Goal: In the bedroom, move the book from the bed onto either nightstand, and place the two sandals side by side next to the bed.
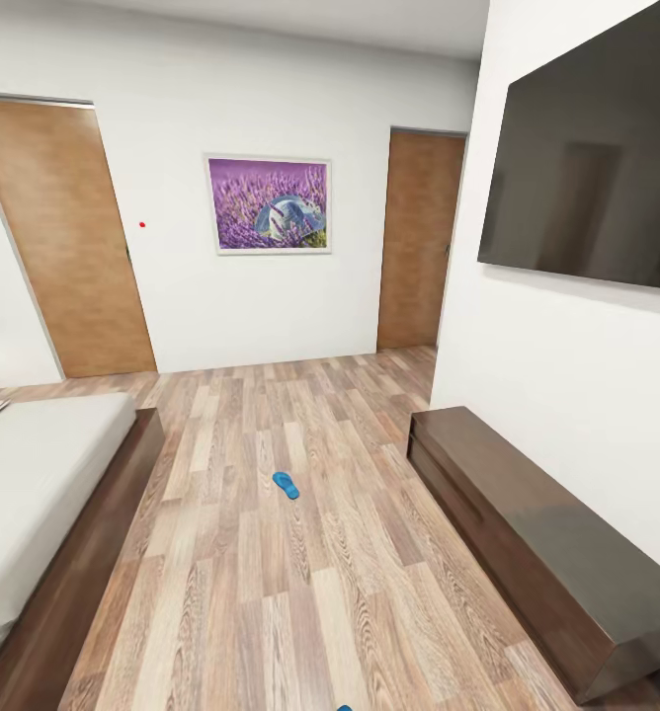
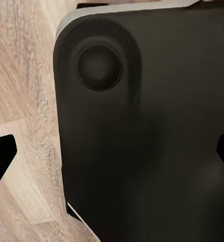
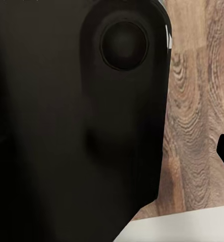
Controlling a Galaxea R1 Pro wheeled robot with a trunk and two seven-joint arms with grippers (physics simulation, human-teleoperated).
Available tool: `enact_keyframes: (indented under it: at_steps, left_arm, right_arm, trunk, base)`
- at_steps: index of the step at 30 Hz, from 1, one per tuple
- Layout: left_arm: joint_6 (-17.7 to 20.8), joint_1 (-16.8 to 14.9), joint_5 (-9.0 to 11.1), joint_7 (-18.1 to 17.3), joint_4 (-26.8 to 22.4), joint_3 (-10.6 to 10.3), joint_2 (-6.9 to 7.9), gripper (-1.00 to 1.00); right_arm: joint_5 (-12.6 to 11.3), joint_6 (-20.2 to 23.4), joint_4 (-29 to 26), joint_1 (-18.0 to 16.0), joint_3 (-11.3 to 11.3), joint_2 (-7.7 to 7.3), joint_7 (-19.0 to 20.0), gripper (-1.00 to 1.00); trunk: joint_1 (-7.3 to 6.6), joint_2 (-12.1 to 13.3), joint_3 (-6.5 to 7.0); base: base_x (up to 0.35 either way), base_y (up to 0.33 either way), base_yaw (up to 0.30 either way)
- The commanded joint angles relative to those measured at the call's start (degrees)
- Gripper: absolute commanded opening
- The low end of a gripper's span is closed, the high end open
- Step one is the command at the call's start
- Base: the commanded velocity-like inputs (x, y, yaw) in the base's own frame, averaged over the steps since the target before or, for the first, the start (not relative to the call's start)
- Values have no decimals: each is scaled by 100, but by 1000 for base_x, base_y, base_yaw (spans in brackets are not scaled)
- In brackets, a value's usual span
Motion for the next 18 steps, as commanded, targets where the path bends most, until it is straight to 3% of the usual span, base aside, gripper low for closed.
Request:
enact_keyframes:
  at_steps: [1, 18]
  left_arm:
    - [5, -1, -2, -1, -17, 0, 2, 100]
    - [-7, -1, 19, 47, -475, 17, 6, 100]
  right_arm:
    - [-9, 1, -1, -3, -3, 0, 1, 100]
    - [-23, 3, -297, -3, -37, -26, -48, 100]
  trunk:
    - [0, -3, -6]
    - [0, -3, -6]
  base:
    - [0, 0, 0]
    - [0, 0, 0]
